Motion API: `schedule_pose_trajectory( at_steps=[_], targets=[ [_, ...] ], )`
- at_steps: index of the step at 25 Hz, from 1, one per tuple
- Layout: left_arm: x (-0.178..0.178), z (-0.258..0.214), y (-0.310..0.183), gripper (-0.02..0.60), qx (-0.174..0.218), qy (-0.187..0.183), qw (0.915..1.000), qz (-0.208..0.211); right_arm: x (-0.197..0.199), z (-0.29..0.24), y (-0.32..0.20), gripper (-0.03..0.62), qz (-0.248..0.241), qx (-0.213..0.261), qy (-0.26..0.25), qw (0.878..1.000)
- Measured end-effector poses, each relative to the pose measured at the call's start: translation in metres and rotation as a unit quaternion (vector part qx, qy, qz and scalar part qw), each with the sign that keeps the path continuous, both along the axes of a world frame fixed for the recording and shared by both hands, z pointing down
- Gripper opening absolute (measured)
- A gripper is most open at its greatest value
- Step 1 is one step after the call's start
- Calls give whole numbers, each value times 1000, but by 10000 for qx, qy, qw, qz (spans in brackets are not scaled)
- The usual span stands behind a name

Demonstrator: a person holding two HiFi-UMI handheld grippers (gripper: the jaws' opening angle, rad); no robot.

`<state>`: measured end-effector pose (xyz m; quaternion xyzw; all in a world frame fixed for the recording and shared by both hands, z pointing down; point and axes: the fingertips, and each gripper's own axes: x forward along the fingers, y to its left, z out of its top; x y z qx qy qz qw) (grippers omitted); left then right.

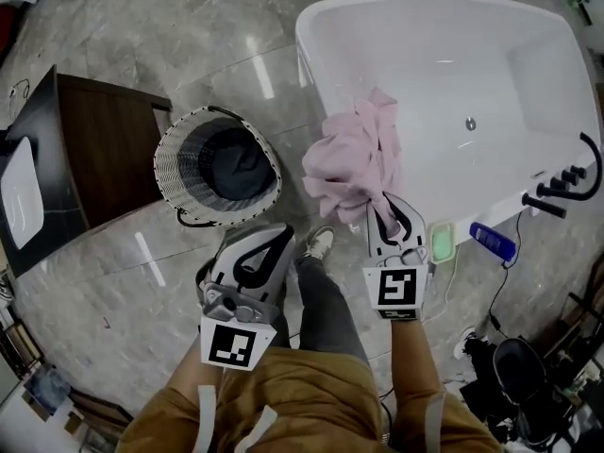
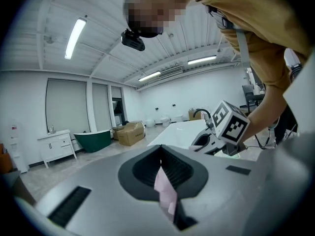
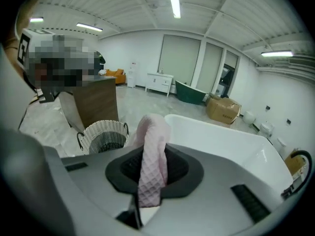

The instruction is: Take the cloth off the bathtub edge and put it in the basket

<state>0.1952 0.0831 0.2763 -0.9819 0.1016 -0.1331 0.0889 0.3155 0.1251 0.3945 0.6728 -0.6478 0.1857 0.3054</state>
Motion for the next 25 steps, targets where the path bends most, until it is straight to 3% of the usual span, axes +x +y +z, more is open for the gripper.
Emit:
schedule_pose_trajectory(
  at_steps=[12,20,25],
  targets=[
    [2,-126,26,6,470,586,9969,243,-15,-181,35,64,-267,799,316,9959],
    [20,-191,56,6,837,1040,9899,488,-12,-264,66,64,-130,1384,411,9894],
    [27,-206,78,6,893,1185,9865,696,-15,-281,84,64,-14,1558,436,9868]
  ],
)
